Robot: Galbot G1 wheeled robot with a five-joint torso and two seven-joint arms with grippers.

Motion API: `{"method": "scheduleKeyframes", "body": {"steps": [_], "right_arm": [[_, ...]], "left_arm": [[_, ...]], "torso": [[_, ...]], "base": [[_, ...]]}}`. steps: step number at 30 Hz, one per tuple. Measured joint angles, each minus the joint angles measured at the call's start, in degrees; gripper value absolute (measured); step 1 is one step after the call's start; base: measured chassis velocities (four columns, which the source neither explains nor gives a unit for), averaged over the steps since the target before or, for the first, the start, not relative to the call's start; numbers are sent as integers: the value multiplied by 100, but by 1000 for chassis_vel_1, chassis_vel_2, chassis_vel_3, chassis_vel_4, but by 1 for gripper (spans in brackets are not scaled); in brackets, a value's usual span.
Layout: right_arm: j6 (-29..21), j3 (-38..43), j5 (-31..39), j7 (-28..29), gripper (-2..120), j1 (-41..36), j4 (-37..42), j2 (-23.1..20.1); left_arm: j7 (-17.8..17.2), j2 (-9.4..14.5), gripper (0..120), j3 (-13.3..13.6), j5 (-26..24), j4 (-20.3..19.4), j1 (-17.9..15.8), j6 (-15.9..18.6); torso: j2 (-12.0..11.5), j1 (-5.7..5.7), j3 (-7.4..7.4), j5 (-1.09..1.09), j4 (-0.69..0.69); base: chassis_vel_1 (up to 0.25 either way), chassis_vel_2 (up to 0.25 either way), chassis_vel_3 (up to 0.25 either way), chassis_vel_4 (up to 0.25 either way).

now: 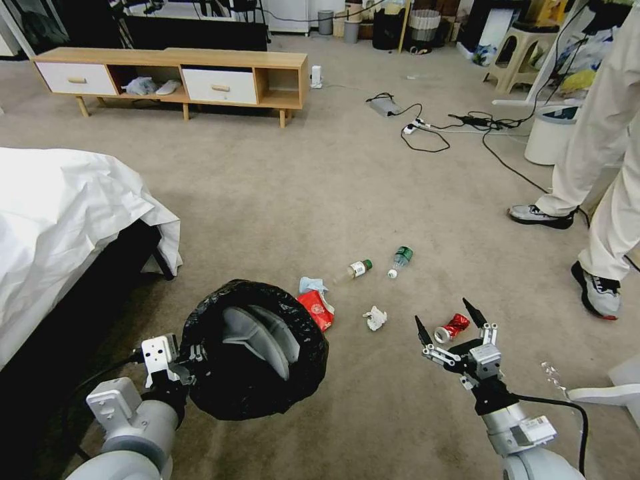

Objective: Pick up the trash bin and place the garbage on the floor into it.

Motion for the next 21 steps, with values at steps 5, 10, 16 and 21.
{"method": "scheduleKeyframes", "body": {"steps": [5, 10, 16, 21], "right_arm": [[1, 7, -3, -8, 100, -20, 11, -5], [23, 14, 53, -212, 100, -14, 19, -11], [37, 5, 69, -294, 100, -13, -3, -9], [33, -20, 71, -255, 100, -12, -14, -7]], "left_arm": [[0, 22, 0, 2, 24, 10, -10, -7], [1, 50, 0, 1, 21, 12, -25, -12], [3, 60, 0, 1, 12, 13, -26, -13], [4, 70, 0, 1, 9, 21, -38, -13]], "torso": [[0, 0, 0, 0, 0], [0, 0, 0, 0, 0], [0, 0, -1, 0, 0], [0, -1, 0, 1, 0]], "base": [[0, 0, 0, 0], [0, 0, 0, 0], [-23, 18, 14, -29], [-102, 99, 123, -118]]}}
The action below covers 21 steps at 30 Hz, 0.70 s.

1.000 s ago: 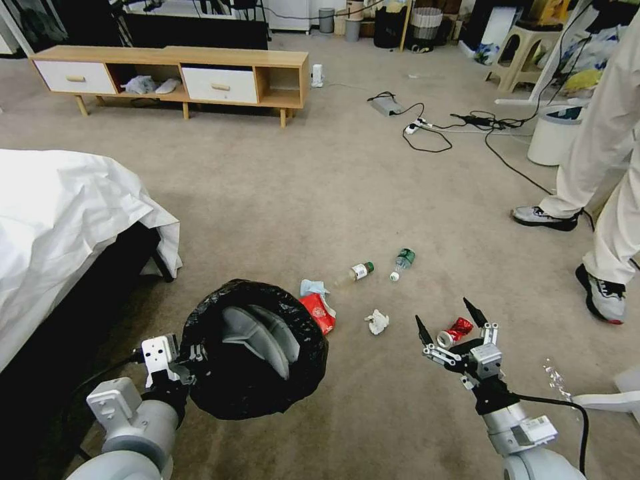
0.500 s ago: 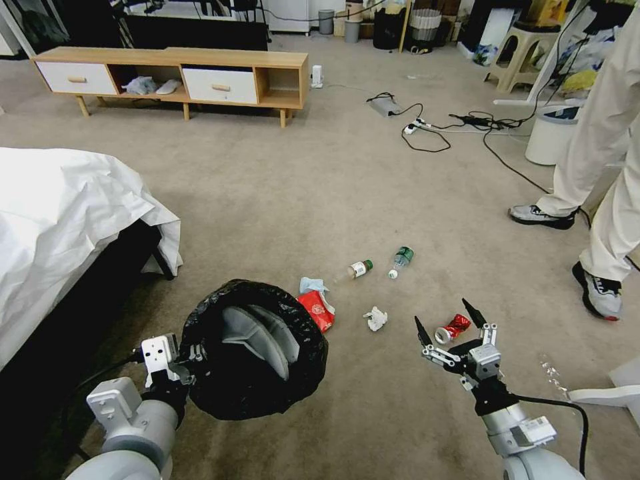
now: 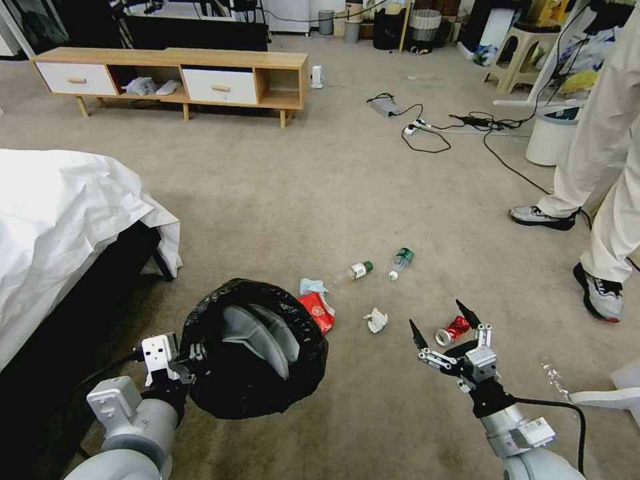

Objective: Pick up the trash bin and place the garbage on the floor into it.

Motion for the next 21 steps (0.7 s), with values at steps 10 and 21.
{"method": "scheduleKeyframes", "body": {"steps": [10, 21], "right_arm": [[1, -29, 7, 159, 100, 30, -34, 6], [11, -36, 6, 158, 100, 51, -83, 12]], "left_arm": [[-1, 2, 0, 0, -1, 50, -50, -13], [-8, -5, 0, 1, -28, 84, -80, -24]], "torso": [[0, 1, 2, 0, 1], [0, 1, 0, 0, 0]], "base": [[-125, 138, 129, -113], [0, 0, 0, 0]]}}
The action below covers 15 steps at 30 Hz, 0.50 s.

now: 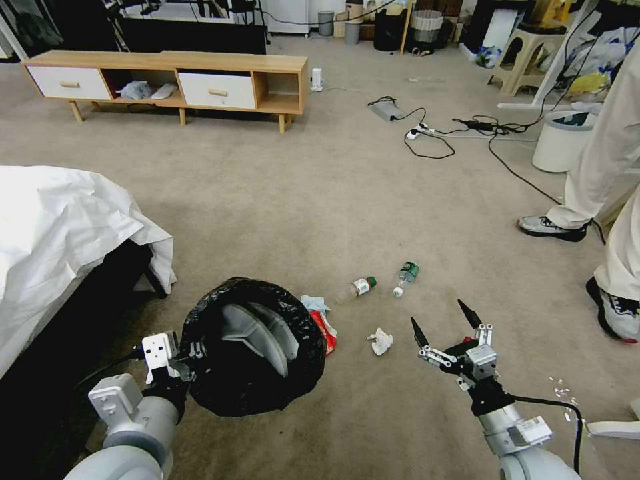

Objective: Pick up the trash bin and place the garbage on the floor into it.

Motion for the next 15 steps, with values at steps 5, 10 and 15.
{"method": "scheduleKeyframes", "body": {"steps": [5, 10, 15], "right_arm": [[3, -6, 0, 0, 100, 14, -17, 2], [11, -7, 0, 0, 100, 25, -32, 7], [28, -4, 1, -2, 100, 24, -49, 7]], "left_arm": [[0, -1, 0, -3, 8, 13, -8, -10], [0, -4, 0, -4, 23, 35, -18, -10], [-18, -17, 0, 16, -31, 36, -18, -1]], "torso": [[0, 0, 0, 0, 0], [0, 0, 0, 0, 0], [0, 0, 0, 0, 0]], "base": [[0, 0, 0, 0], [0, 0, 0, 0], [0, 0, 0, 0]]}}
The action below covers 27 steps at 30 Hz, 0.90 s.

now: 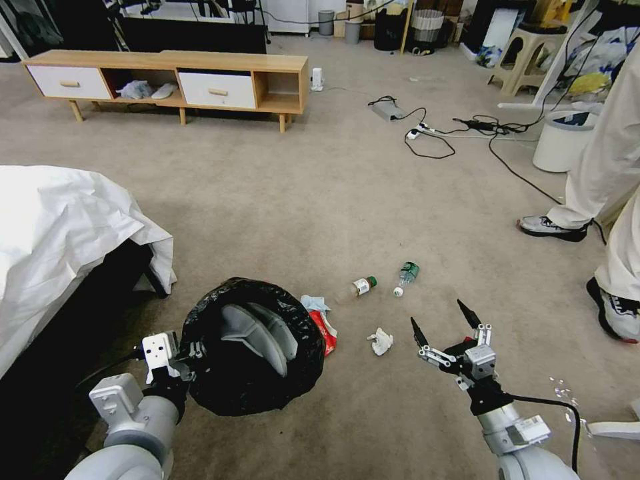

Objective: Pick up the trash bin and place the garbage on the floor into it.

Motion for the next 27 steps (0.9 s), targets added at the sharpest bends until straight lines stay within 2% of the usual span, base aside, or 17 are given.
{"method": "scheduleKeyframes", "body": {"steps": [9, 20, 27], "right_arm": [[9, -14, 2, -1, 100, 16, -24, 1], [20, -18, 0, -9, 100, 20, -37, 6], [20, -40, -1, -9, 100, 19, -37, -2]], "left_arm": [[-3, 2, 0, -1, -57, 2, -10, 54], [15, 3, 0, -11, 108, 26, -23, -18], [-3, 14, 0, -5, -7, 20, -17, 23]], "torso": [[0, 0, 0, 0, 0], [0, 0, 0, 0, -1], [0, 0, 0, 0, -1]], "base": [[0, 0, 0, 0], [0, 0, 0, 0], [0, 0, 0, 0]]}}
